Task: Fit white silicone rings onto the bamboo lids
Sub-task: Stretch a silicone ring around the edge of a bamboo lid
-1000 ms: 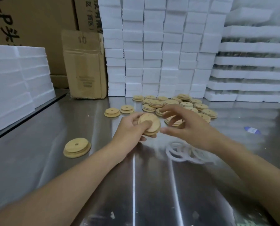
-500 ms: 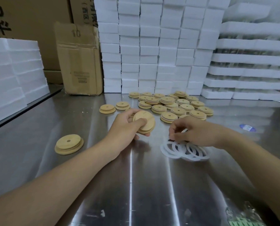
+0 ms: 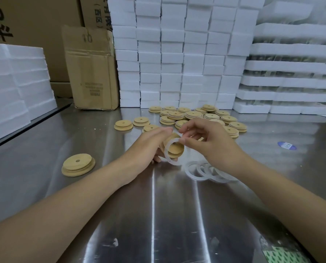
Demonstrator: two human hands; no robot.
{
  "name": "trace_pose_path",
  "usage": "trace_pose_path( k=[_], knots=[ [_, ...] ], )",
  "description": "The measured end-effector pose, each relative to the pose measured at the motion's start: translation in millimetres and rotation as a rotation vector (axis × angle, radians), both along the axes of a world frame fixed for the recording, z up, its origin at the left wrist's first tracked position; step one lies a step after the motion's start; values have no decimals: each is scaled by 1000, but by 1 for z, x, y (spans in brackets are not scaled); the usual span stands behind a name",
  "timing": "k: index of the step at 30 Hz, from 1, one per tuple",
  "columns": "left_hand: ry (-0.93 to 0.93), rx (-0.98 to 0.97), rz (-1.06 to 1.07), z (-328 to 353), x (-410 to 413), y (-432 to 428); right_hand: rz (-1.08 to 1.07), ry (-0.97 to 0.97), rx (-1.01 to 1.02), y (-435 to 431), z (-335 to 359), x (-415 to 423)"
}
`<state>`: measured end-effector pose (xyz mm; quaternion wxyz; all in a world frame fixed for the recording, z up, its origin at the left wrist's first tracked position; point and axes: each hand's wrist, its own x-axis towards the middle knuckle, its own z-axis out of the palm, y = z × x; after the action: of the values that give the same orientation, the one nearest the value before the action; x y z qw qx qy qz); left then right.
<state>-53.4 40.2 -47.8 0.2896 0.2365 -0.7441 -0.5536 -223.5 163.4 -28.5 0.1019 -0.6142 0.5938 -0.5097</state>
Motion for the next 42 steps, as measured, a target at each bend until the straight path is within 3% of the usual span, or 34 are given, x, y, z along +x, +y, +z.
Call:
trace_pose_path(
  k=[5,12,24,34,42],
  knots=[
    [-29,-243,-76,-9,3,4,-29,-34,-57,-2,-7,8],
    [0,-325,-45,-11,1,3,-64,38,-115,-2,-2,2],
    [14,-203,-49,-1,7,10,-29,3,-25,-5,-5,-14],
    [-3,-270,-55,4,11,12,7,-6,61,-1,2,-21],
    [53,-180,-83,2,12,10,23,-4,157,2,-3,-28]
  ],
)
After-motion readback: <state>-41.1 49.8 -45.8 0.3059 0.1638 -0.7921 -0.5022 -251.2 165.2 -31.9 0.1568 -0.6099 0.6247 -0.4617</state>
